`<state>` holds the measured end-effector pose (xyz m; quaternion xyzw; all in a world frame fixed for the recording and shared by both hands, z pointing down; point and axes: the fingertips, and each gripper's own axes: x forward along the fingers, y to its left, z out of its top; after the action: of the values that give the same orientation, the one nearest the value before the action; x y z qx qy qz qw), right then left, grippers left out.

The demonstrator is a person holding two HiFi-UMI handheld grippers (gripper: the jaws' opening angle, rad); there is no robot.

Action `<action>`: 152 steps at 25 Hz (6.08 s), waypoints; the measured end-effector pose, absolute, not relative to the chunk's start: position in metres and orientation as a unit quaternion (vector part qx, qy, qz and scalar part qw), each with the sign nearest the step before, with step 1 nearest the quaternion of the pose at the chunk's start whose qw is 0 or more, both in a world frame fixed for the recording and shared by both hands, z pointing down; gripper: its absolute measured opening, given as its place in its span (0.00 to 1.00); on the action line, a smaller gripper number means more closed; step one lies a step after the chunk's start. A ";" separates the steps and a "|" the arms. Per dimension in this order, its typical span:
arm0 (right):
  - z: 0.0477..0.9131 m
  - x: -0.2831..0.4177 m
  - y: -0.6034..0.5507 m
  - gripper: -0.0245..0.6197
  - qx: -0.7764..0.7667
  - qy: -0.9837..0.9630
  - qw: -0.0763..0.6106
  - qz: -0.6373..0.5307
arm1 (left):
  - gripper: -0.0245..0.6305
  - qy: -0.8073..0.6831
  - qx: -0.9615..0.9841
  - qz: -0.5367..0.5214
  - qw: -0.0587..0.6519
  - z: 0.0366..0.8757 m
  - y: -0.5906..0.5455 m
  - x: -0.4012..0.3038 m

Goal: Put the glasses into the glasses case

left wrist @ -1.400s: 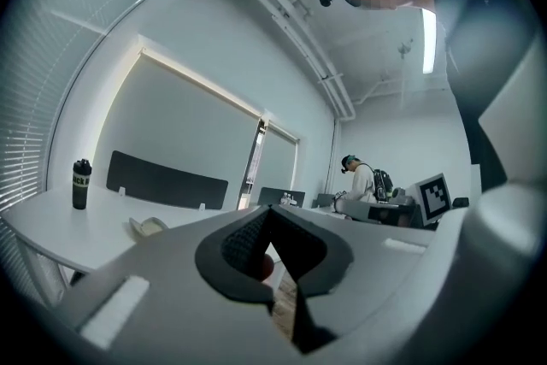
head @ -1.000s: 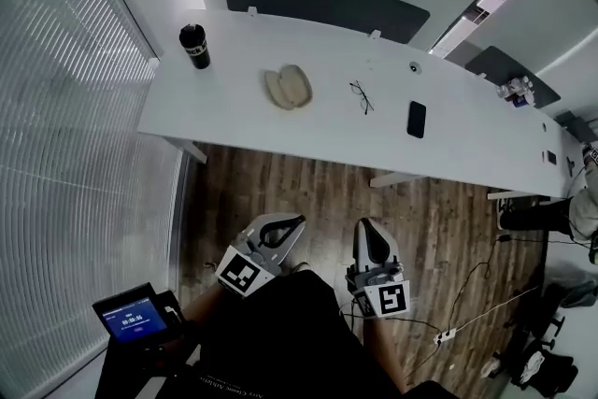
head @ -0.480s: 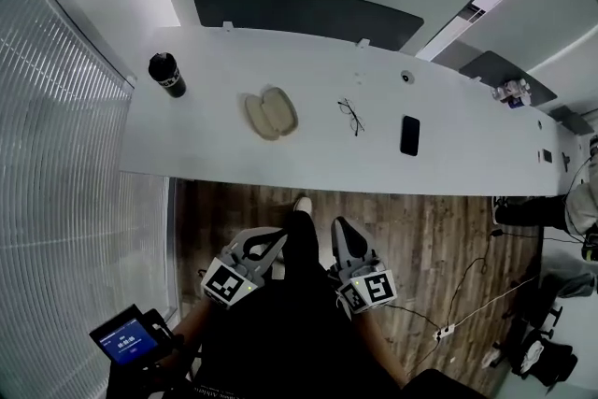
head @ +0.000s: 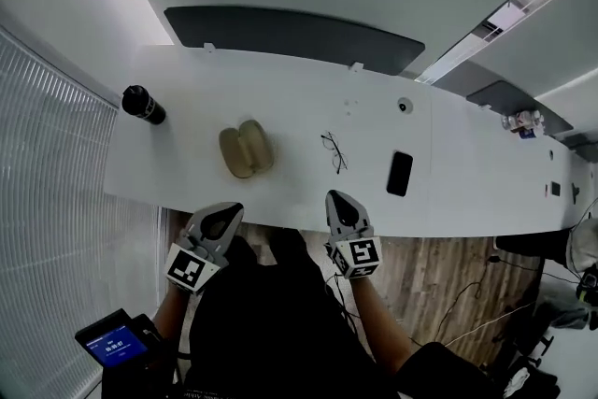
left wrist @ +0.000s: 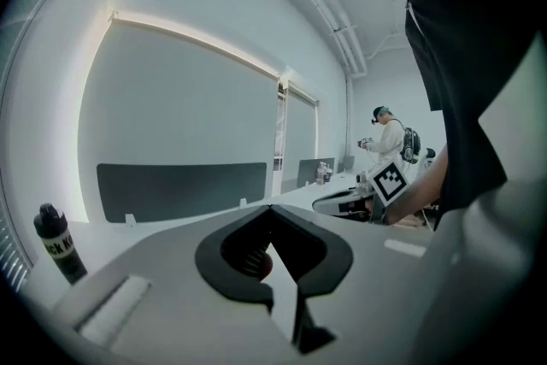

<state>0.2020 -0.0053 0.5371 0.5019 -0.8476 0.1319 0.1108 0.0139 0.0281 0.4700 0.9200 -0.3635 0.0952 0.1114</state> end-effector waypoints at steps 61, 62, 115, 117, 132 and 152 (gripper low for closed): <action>0.633 0.074 -0.178 0.19 0.363 -0.836 0.320 0.259 | 0.05 -0.388 0.900 0.143 0.141 0.532 -0.096 -0.017; 0.632 0.059 -0.181 0.19 0.351 -0.839 0.318 0.266 | 0.05 -0.392 0.897 0.141 0.147 0.535 -0.096 -0.017; 0.643 0.090 -0.055 0.20 0.428 -0.839 0.280 0.188 | 0.05 -0.317 0.932 0.103 0.138 0.563 -0.087 -0.034; 0.646 0.098 -0.049 0.20 0.437 -0.834 0.278 0.190 | 0.05 -0.347 0.917 0.117 0.157 0.585 -0.090 -0.052; 0.619 0.172 -0.048 0.09 0.512 -0.804 0.208 0.217 | 0.05 -0.374 0.899 0.136 0.183 0.610 -0.081 -0.078; 0.638 0.110 -0.077 0.05 0.407 -0.844 0.267 0.226 | 0.05 -0.400 0.878 0.140 0.222 0.619 -0.076 -0.078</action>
<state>0.1099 -0.0765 0.6376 0.4075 -0.8436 0.2263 0.2665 -0.0775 -0.0760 0.6194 0.8781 -0.4003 0.1401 0.2216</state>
